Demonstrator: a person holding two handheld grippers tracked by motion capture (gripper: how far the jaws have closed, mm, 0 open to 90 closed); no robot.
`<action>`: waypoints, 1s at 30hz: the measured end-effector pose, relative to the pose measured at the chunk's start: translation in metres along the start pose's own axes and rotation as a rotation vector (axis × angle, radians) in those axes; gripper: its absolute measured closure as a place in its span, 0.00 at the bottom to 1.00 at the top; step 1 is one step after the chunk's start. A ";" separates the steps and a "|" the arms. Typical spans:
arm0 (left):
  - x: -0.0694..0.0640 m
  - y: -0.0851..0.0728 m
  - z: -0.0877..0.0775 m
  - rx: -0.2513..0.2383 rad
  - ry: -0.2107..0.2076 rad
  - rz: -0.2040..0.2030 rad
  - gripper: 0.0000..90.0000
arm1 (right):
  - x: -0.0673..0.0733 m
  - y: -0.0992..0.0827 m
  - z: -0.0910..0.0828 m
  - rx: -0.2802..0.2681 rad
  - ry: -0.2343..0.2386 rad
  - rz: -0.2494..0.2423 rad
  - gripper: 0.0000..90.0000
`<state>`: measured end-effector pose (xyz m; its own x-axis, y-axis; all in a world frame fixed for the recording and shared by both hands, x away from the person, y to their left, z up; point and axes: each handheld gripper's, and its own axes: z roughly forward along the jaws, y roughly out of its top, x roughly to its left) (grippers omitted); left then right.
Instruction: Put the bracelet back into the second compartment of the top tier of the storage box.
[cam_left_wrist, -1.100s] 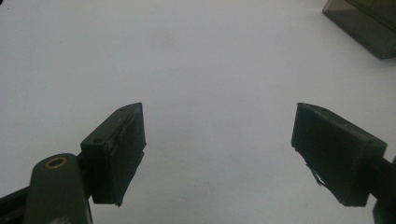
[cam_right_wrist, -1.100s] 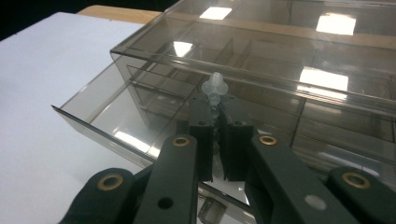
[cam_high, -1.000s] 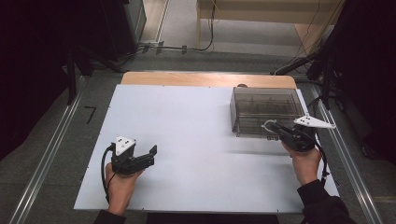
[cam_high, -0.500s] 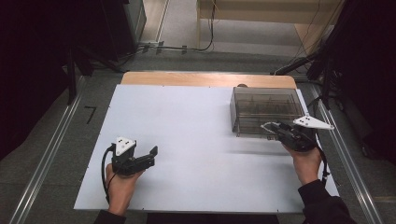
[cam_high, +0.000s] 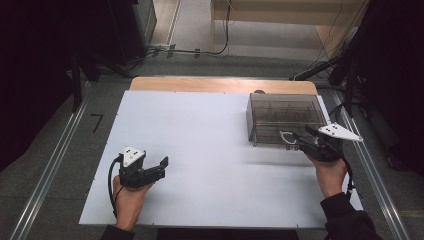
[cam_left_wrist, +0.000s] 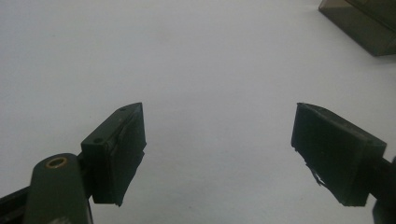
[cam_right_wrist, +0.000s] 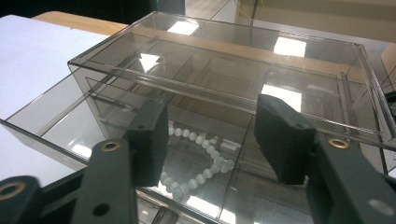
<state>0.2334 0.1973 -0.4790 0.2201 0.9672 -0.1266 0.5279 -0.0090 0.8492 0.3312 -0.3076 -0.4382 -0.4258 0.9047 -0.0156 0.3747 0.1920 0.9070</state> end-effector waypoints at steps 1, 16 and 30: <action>0.000 0.000 0.000 -0.002 -0.002 -0.003 0.20 | 0.000 0.000 0.000 -0.001 -0.001 0.005 0.41; 0.007 -0.003 -0.004 -0.020 -0.012 -0.015 0.17 | -0.013 -0.004 -0.008 0.062 -0.011 0.036 0.21; 0.013 -0.006 -0.016 -0.042 0.001 -0.022 0.17 | -0.023 -0.025 -0.046 0.083 -0.037 0.032 0.17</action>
<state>0.2204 0.2138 -0.4776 0.2076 0.9674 -0.1450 0.4979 0.0231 0.8669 0.2937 -0.3508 -0.4412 -0.3819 0.9242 -0.0039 0.4557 0.1920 0.8692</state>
